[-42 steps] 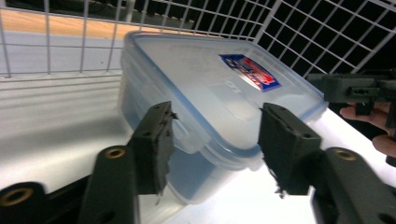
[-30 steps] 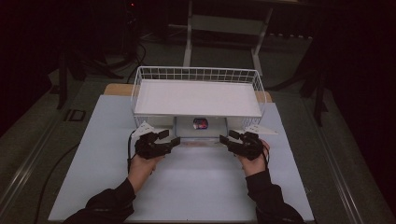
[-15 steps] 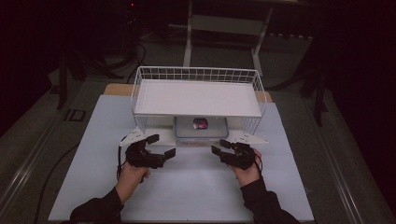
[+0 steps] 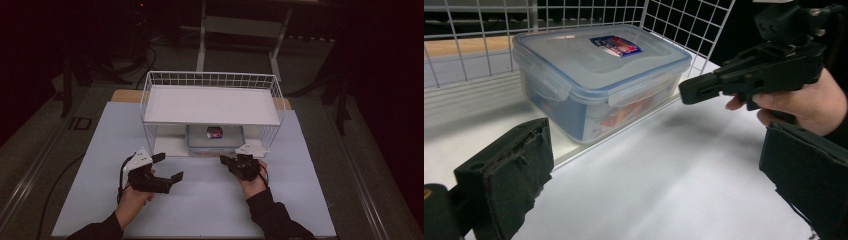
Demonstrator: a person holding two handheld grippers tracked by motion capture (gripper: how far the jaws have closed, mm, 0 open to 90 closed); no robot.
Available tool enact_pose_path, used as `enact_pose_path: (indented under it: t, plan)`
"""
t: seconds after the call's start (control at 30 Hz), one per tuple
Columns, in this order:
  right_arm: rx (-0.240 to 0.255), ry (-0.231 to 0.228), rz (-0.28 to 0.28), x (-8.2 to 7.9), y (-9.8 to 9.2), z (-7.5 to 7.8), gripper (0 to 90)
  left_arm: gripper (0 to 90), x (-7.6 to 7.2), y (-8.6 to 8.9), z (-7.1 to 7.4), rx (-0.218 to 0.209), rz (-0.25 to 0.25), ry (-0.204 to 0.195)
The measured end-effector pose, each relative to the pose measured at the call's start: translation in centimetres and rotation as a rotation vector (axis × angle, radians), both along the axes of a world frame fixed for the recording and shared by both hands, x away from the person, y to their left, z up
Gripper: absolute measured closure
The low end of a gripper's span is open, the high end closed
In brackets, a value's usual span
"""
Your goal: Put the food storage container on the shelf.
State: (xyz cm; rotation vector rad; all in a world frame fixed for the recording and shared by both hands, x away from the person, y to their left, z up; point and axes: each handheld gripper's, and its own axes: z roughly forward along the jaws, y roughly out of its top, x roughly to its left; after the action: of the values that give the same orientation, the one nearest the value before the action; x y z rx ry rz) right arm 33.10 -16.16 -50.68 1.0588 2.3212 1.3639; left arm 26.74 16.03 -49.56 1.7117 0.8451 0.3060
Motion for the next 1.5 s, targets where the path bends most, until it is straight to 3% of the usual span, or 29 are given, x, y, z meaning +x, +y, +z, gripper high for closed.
enact_pose_path:
  t: [0.3,0.43,0.57,0.8,1.17,1.27,1.5]
  plan:
    - [0.007,0.016,-0.019,1.6,1.1,-0.5,90.0,0.8,-0.1,0.3,-0.2,-0.008,0.008,-0.023]
    - [-0.005,0.009,-0.019,2.0,1.5,-0.6,90.0,0.8,-0.2,0.2,-0.3,0.003,0.008,-0.027]
    - [0.021,0.009,-0.029,2.6,1.7,-0.5,90.0,0.8,-0.3,0.0,-0.3,0.019,0.002,-0.045]
    - [0.009,-0.016,-0.031,3.5,2.5,-0.2,90.0,0.8,-0.2,0.0,-0.4,0.013,0.005,-0.042]
    - [-0.002,-0.002,-0.055,4.8,3.4,-0.9,90.0,0.8,-0.3,0.0,-0.5,0.016,0.0,-0.041]
    - [0.037,0.033,-0.07,4.9,3.0,-1.1,89.7,0.8,-0.3,0.0,-0.4,0.015,-0.001,-0.041]
    - [0.04,0.036,-0.032,3.5,2.6,-1.2,72.2,0.8,-0.4,0.1,-0.2,0.008,-0.003,-0.046]
